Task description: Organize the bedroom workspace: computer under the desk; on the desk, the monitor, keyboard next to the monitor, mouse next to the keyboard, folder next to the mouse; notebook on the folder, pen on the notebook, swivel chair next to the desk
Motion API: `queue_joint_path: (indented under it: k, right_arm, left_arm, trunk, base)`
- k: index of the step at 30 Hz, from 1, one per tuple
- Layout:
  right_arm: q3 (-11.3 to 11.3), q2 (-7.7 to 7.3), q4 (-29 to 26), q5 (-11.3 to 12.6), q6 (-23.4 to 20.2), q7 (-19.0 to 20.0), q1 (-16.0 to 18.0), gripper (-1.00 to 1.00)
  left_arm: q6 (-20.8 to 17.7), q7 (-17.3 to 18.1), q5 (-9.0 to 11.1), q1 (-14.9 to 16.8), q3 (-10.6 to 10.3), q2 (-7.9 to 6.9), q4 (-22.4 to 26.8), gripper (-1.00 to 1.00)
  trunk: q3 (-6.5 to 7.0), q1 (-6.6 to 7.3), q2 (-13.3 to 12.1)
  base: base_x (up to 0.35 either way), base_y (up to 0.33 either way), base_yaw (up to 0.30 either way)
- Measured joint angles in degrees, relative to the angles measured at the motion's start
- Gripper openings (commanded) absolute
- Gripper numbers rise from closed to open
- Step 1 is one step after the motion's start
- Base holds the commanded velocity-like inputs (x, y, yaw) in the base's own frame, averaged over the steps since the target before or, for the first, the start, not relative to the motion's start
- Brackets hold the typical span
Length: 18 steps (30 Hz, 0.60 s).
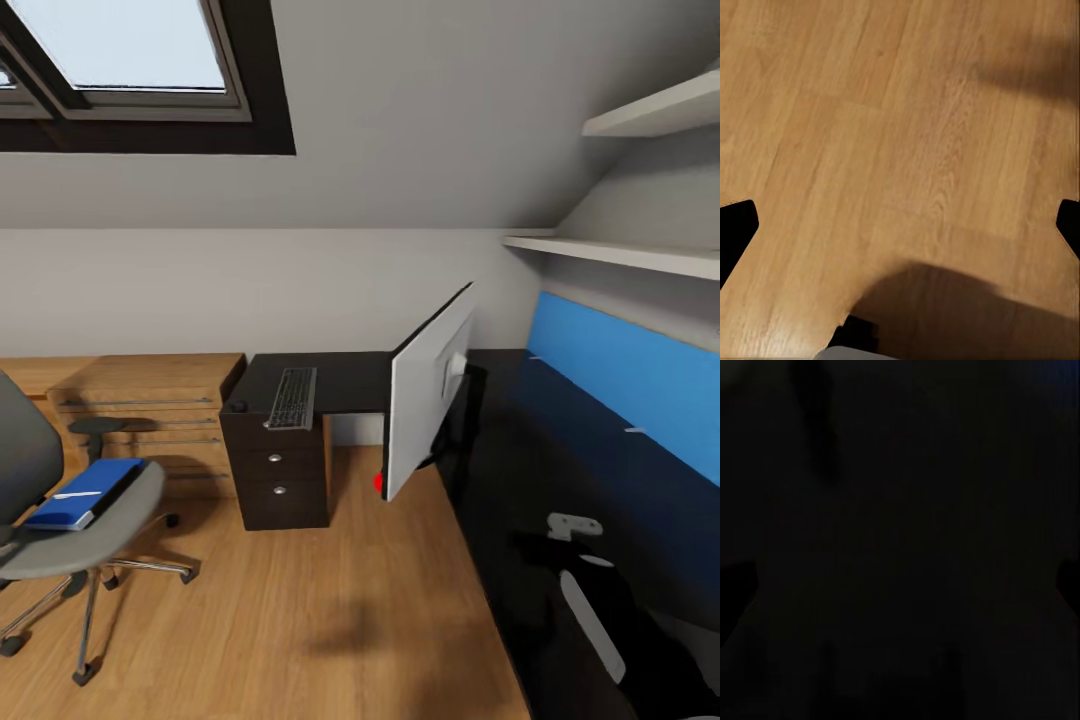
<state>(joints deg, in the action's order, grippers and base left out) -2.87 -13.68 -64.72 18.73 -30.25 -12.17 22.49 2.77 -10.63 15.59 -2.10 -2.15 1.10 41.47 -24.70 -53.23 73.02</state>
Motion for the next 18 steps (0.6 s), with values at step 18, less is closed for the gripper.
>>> queue_joint_path:
  k: [18]
  right_arm:
    - [1.46, -0.22, -0.66, -0.92, 1.41, 1.28, 0.34, 1.00]
  left_arm:
    - [0.23, 0.12, 0.08, 0.01, 0.08, -0.26, 0.30, 1.00]
  trunk:
    - [0.00, -0.01, 0.00]
  base:
    - [-0.069, -0.340, 0.000]
